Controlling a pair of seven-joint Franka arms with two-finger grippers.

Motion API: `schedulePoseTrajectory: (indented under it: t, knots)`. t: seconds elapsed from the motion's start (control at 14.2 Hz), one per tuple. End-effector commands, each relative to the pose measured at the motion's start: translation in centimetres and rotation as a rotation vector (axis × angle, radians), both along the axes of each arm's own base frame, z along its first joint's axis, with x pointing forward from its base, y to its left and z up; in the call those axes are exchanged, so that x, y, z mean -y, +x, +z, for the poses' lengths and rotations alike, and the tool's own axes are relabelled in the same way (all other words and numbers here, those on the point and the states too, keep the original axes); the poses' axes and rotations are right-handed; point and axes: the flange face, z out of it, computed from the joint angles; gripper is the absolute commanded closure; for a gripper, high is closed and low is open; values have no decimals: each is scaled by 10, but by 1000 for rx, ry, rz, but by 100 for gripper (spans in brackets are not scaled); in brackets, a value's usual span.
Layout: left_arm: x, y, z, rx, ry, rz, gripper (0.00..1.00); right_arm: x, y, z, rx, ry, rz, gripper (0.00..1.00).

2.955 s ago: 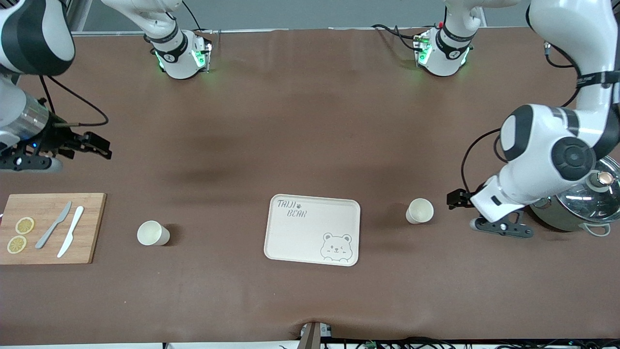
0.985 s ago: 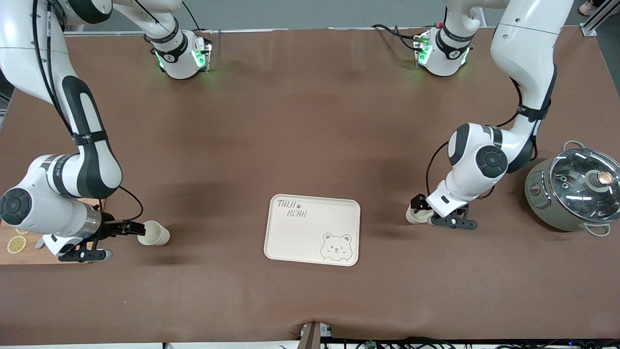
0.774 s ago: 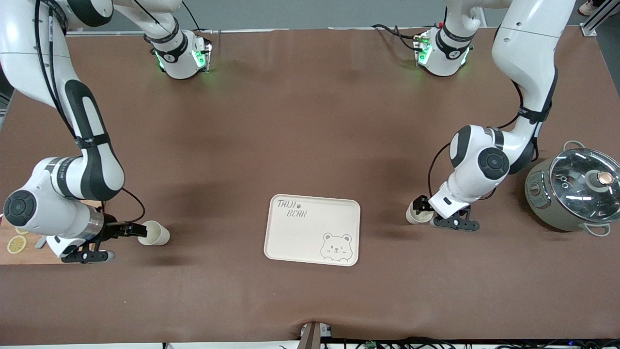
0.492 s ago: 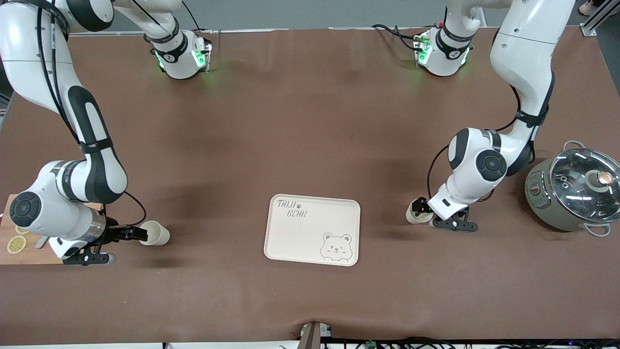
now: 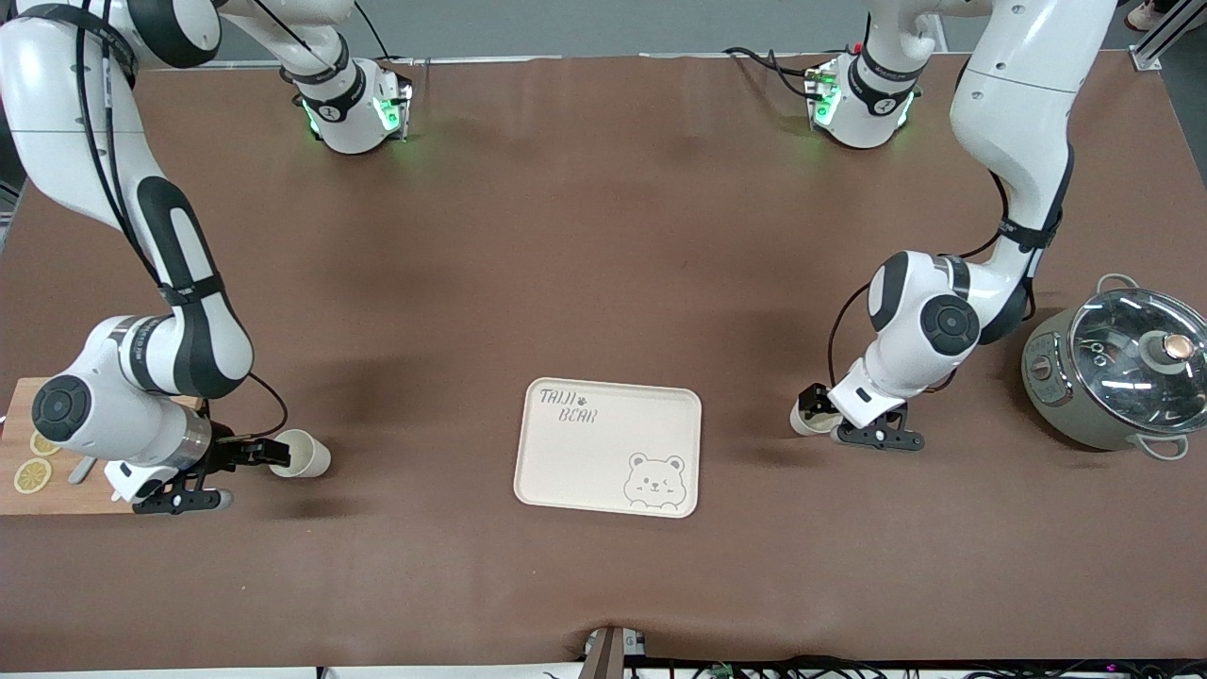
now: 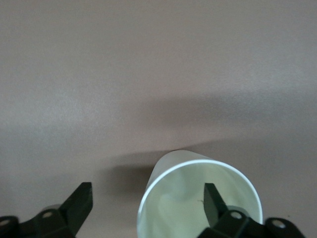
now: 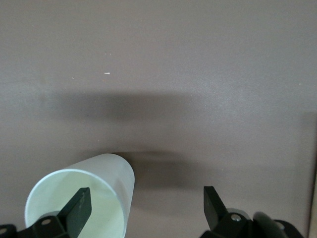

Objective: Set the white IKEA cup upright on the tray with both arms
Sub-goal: 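Close both grippers around the rims of the white paper cups, then carry the cup with the left gripper over the tray while the right gripper lifts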

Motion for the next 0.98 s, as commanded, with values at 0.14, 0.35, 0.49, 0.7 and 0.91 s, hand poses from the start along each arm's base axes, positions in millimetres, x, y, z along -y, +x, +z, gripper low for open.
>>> schedulePoseTrajectory:
  t: [0.14,0.35,0.49,0.7,0.91]
  knots:
    - [10,6,-2,10,-13,36,100,-8,-10,-21,26,5,18,0]
    - [11,11,4,23,-17,39,100,-8,-10,-20,24,5,18,0]
    - [16,20,20,36,-23,40,100,-9,-10,-20,24,7,17,3]
    - [52,33,52,1,-27,75,100,-9,-10,-22,23,8,15,56]
    - [85,40,82,-29,-26,103,100,-9,-9,-20,24,10,6,92]
